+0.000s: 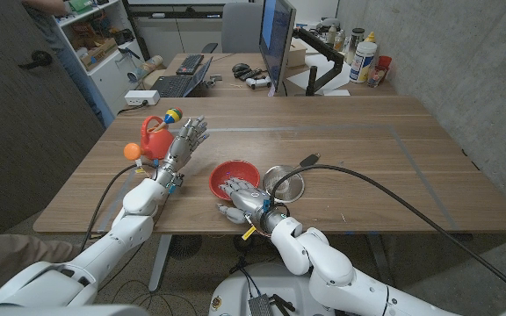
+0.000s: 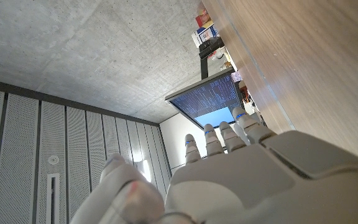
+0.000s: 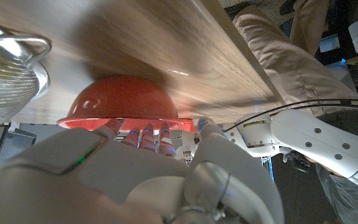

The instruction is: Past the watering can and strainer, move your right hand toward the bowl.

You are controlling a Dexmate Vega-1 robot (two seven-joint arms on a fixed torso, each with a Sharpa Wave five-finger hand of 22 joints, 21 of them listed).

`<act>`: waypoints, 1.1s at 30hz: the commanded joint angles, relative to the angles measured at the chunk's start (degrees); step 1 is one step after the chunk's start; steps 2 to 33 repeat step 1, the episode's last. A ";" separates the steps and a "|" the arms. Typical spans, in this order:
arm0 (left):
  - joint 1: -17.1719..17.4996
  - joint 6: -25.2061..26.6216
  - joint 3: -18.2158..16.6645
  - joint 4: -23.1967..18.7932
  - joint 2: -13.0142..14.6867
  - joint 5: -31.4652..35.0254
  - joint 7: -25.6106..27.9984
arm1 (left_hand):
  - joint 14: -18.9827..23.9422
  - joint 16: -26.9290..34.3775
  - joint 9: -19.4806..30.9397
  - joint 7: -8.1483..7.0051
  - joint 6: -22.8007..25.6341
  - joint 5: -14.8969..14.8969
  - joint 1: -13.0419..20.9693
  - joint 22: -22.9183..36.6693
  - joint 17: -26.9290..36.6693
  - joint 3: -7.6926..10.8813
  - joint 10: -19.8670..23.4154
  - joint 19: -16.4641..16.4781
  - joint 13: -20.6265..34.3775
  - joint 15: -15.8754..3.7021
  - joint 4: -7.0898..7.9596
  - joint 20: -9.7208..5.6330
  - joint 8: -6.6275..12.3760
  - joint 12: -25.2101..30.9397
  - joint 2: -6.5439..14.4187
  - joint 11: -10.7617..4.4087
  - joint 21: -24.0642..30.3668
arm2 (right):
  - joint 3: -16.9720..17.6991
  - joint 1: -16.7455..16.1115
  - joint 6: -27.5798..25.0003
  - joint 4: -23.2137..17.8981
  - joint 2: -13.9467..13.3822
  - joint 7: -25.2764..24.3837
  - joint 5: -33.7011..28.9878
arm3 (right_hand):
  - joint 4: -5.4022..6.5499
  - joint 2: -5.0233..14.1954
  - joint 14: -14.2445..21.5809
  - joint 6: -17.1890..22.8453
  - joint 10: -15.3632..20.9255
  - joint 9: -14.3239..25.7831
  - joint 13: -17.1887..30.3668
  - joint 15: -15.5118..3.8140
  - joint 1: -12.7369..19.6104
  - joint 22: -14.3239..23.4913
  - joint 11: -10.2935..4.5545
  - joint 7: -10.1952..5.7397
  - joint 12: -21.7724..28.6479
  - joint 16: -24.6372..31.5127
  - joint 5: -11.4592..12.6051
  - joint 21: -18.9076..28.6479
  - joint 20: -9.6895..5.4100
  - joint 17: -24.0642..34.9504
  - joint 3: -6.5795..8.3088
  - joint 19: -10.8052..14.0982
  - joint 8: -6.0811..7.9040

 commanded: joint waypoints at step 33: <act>-1.48 -0.51 0.38 2.72 -1.18 -0.50 -1.43 | 0.01 0.12 0.20 -0.13 -0.37 0.19 0.40 0.23 0.12 -0.25 0.18 0.38 0.08 -2.73 0.01 -0.31 0.03 -0.01 -0.14 -0.21 0.29 | -0.26 0.44 -1.04 0.07 0.04 0.31 0.37 | 0.09 0.12 -2.08 0.00 -0.29 0.09 0.25 -0.44 1.00 0.23 -0.25 0.09 0.06 0.31 -0.33 0.17 0.07 0.14 0.58 -0.16 0.14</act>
